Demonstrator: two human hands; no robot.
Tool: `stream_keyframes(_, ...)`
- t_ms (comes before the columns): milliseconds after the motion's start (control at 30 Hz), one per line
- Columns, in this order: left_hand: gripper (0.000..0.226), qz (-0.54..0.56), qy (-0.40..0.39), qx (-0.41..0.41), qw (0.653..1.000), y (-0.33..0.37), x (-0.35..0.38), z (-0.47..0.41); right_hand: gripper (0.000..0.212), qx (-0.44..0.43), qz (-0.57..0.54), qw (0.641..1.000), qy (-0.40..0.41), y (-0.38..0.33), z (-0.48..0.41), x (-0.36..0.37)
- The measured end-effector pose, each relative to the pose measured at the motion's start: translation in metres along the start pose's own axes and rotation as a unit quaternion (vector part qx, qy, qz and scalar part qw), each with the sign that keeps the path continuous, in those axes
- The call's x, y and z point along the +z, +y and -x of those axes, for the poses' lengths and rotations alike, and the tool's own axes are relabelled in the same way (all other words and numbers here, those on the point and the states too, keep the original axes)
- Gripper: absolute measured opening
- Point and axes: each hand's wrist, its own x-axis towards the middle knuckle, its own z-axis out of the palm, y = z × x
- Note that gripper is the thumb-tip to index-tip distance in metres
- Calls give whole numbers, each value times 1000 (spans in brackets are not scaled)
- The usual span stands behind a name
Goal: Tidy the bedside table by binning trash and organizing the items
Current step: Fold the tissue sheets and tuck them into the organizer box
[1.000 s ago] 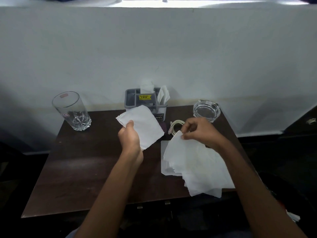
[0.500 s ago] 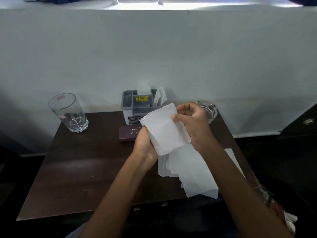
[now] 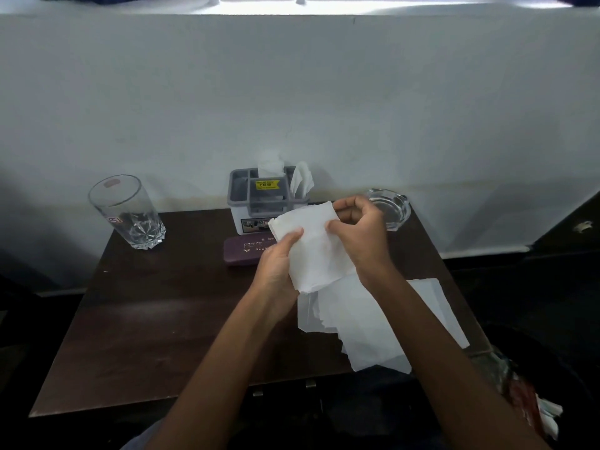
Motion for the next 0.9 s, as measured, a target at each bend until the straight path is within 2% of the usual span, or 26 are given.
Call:
stream_keyframes(100, 26, -44, 35, 20, 998, 0, -2, 1, 25, 4, 5, 1000, -21, -1, -3, -5)
stream_keyframes(200, 17, -79, 28, 26, 996, 5, -2, 4, 29, 7, 12, 1000, -7, -5, -9, -18)
stream_keyframes(267, 17, -140, 1, 20, 990, 7, -6, 6, 34, 6, 33, 999, -23, -11, -11, -32)
stream_keyframes(367, 19, -263, -98, -18, 960, 9, -9, 11, 49, 28, 53, 984, -170, -17, -11, -55)
stream_keyframes(467, 18, -318, -156, -60, 933, 7, -9, 15, 59, 74, 85, 939, -324, -17, -6, -64)
stream_keyframes(567, 17, -359, -176, -80, 913, 6, -8, 18, 64, 92, 147, 902, -396, -16, -4, -59)
stream_keyframes(767, 20, -358, -162, -111, 913, 10, -9, 20, 52, 71, 172, 894, -408, -16, -4, -54)
stream_keyframes(900, 29, -290, -126, -107, 943, 12, -7, 18, 44, 72, 90, 933, -342, -12, -9, -60)
